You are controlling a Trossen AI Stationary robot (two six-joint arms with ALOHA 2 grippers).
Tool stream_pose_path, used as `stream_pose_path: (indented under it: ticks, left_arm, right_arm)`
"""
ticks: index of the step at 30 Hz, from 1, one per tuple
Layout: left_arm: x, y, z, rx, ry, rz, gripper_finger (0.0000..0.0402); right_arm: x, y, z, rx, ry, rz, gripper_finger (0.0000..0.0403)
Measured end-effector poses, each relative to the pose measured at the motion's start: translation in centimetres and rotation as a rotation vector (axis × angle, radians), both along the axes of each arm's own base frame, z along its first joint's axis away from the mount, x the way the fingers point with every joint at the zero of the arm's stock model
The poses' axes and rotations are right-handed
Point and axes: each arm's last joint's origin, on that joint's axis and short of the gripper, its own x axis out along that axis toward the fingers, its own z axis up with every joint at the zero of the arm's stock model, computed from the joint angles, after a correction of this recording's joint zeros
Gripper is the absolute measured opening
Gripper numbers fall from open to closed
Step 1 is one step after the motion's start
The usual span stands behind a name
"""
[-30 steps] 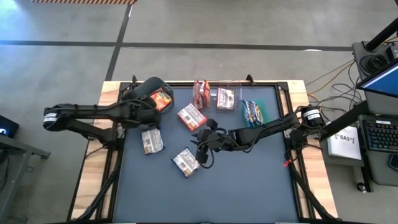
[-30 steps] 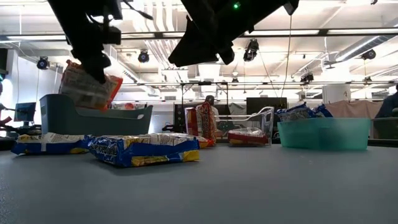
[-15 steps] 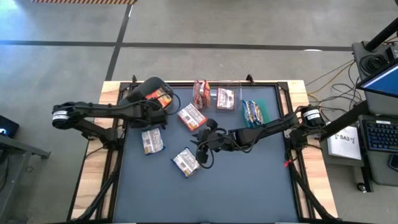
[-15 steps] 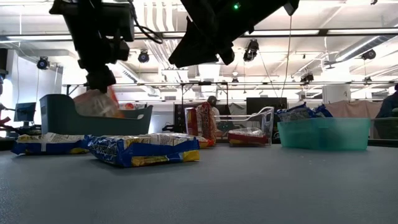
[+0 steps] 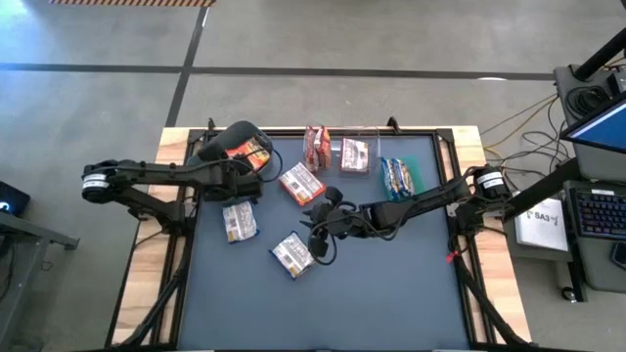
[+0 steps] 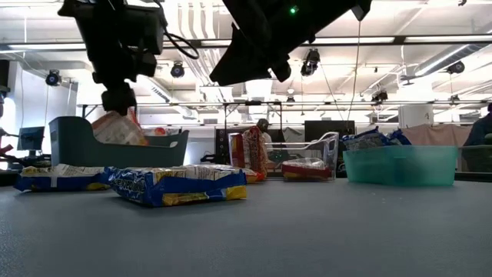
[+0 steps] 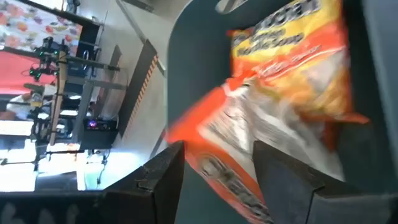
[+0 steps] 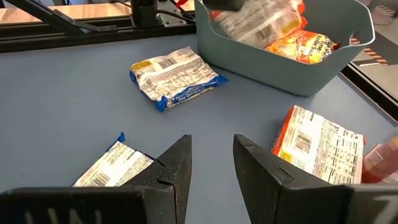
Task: Sort Maruchan noodles
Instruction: Put the orange noodle pack into the gray bin, then put the blue noodle pack into the green bin
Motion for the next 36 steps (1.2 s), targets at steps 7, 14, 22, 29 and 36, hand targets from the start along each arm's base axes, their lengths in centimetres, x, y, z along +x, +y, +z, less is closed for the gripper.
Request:
stream_pose_path:
  ticks: [7,14,22,29,36]
  left_arm:
    - [-1.1,-0.1,2.5,0.017,-0.075,0.087,0.0178]
    - [-0.5,-0.1,4.1,0.017,-0.164,0.102,0.0178]
    - [-0.3,-0.6,3.5,-0.028,-0.201,0.097,0.0178]
    - [0.7,-2.6,2.7,-0.055,-0.285,-0.002,0.0178]
    - [1.7,-5.4,2.9,-0.077,-0.363,-0.141,0.0178]
  right_arm:
    - [0.0,0.0,0.0,0.0,0.001,0.0,0.0107]
    - [-0.1,0.0,-0.2,-0.001,0.006,0.0,0.0107]
    - [-0.5,-0.1,-1.2,0.006,0.031,-0.008,0.0107]
    - [-0.7,-0.1,-1.8,0.013,-0.002,-0.008,0.0107]
    - [-1.2,-0.2,-2.8,0.013,-0.042,-0.005,0.0107]
